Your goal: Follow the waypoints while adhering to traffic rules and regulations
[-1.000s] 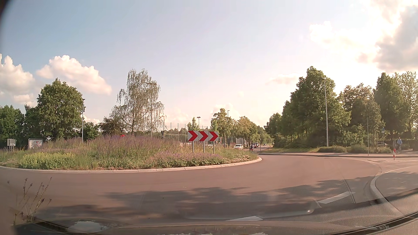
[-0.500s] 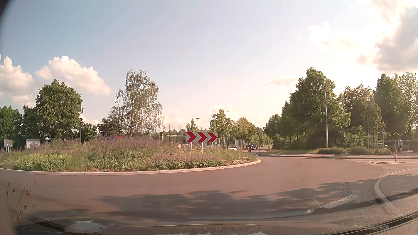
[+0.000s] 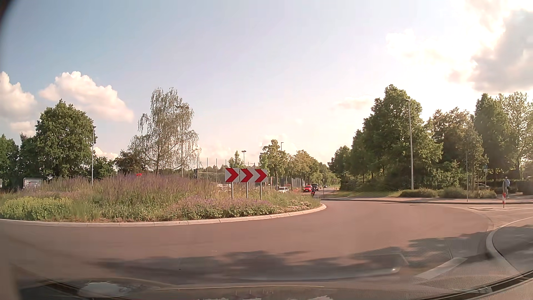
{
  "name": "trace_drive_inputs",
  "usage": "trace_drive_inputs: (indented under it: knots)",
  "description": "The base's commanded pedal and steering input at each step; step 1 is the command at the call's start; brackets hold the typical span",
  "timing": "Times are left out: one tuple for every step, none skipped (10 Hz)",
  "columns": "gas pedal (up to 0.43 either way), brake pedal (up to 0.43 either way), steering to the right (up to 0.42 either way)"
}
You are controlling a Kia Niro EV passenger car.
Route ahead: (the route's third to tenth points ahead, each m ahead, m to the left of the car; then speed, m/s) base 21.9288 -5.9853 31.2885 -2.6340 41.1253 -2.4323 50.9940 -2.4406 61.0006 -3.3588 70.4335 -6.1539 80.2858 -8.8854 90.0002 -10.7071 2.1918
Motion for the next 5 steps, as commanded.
trace_drive_inputs:
  knots:
    - [0.469, 0.012, 0.170]
    - [0.469, 0.012, 0.183]
    - [0.429, 0.012, 0.206]
    - [0.390, 0.012, 0.227]
    - [0.370, 0.012, 0.251]
